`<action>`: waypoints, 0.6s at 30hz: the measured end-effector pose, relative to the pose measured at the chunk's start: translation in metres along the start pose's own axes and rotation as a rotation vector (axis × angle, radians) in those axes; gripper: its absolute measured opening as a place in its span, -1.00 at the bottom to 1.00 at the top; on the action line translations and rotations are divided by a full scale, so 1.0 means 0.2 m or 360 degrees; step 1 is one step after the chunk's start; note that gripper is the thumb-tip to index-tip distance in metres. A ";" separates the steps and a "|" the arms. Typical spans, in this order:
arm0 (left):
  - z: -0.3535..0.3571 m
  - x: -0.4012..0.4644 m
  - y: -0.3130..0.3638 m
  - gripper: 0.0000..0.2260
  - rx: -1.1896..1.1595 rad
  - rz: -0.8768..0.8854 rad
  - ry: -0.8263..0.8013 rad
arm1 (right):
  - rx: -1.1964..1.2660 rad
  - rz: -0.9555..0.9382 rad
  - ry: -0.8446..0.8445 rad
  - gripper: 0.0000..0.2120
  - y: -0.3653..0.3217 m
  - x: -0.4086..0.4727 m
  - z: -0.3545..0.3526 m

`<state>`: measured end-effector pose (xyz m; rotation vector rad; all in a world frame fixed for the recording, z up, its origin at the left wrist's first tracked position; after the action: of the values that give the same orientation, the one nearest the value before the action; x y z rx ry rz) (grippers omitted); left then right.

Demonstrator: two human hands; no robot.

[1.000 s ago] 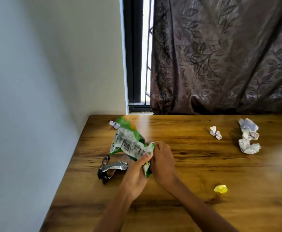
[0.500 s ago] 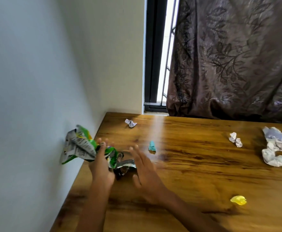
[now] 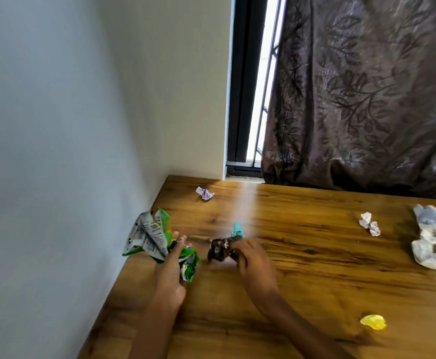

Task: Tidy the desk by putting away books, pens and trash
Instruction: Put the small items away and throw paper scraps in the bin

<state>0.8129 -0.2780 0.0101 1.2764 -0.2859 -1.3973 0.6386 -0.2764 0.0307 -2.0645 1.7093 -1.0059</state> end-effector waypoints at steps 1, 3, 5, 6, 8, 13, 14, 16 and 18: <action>0.02 0.00 -0.02 -0.61 0.0018 -0.0030 -0.0041 | 0.0054 0.0024 0.0081 -0.71 0.00 0.02 -0.03; 0.09 -0.01 -0.08 -0.58 0.0039 -0.0093 -0.0184 | 0.0136 0.0040 0.0206 -0.72 -0.04 0.05 -0.09; 0.15 -0.03 -0.14 -0.57 0.0067 -0.0172 -0.0312 | 0.0176 0.0037 0.0235 -0.72 -0.07 0.07 -0.11; 0.17 -0.04 -0.17 -0.57 0.0085 -0.0202 -0.0348 | 0.0165 0.0014 0.0190 -0.72 -0.08 0.08 -0.10; 0.20 -0.05 -0.21 -0.55 0.0076 -0.0222 -0.0419 | 0.0093 -0.0045 0.0050 -0.71 -0.12 0.07 -0.08; 0.23 -0.08 -0.21 -0.34 -0.0052 -0.0204 -0.0639 | -0.0101 -0.0120 -0.0149 -0.65 -0.14 0.02 -0.02; 0.23 -0.08 -0.20 -0.29 -0.0033 -0.0213 -0.0663 | -0.0199 -0.0160 -0.0182 -0.62 -0.14 0.00 0.00; 0.22 -0.08 -0.20 -0.27 0.0011 -0.0230 -0.0667 | -0.0491 -0.0273 -0.0244 -0.61 -0.16 -0.01 0.03; 0.22 -0.08 -0.20 -0.43 0.0107 -0.0232 -0.0587 | -0.0618 -0.0306 -0.0404 -0.57 -0.16 -0.03 0.08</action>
<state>0.7520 -0.2728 0.0042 1.1048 -0.5016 -1.7612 0.6724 -0.2656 0.0372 -2.5099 1.6995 -0.4509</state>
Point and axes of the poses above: each hand's wrist, its own x-axis towards the middle knuckle, its own z-axis out of the palm, y = z × x, the point moved 4 cm from there along x, towards the middle knuckle, and after that the axes turned 9 degrees about x, right-handed, at the moved point
